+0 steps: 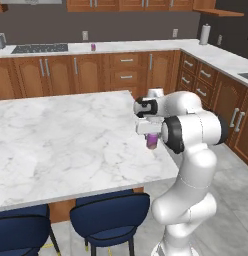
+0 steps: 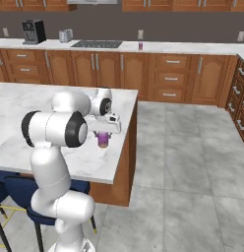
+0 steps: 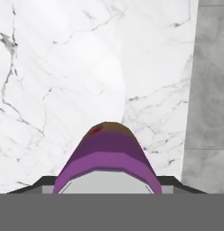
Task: Four empty soda cans are scattered around the kitchen. Gather all the cans and cluster them next to the stove for recycling.
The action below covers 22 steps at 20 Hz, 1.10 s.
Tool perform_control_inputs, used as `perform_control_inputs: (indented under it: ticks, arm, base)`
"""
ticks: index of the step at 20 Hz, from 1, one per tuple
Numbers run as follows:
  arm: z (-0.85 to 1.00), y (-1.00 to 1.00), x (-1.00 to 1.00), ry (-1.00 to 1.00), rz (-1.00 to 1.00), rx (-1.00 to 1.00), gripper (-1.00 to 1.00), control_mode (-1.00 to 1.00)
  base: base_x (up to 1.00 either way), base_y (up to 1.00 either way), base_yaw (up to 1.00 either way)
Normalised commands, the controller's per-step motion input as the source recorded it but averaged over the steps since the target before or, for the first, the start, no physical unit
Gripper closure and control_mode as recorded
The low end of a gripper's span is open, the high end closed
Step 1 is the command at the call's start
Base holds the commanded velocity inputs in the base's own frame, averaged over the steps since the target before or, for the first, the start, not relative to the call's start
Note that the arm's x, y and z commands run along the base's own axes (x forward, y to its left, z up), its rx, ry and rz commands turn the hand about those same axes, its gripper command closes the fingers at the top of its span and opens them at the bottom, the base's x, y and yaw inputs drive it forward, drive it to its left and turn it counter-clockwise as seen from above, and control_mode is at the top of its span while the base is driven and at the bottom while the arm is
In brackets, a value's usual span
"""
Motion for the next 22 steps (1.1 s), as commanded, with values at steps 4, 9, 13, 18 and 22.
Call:
perform_control_inputs:
  ticks: [4,9,13,18,22]
  arm:
    - [0.62,0.04,-0.32,0.00,0.03,0.00,1.00,-1.00]
    - [0.55,0.09,-0.45,0.01,0.03,0.00,1.00,-1.00]
    - [0.32,0.14,-0.54,0.00,0.03,-0.01,1.00,-1.00]
    - [0.34,0.04,-0.39,0.00,0.03,-0.01,1.00,-1.00]
    - [0.31,0.00,-0.32,0.00,0.04,0.00,1.00,-1.00]
  base:
    - [0.00,0.00,0.00]
    - [0.00,0.00,0.00]
    - [0.00,0.00,0.00]
    - [0.00,0.00,0.00]
    - [0.00,0.00,0.00]
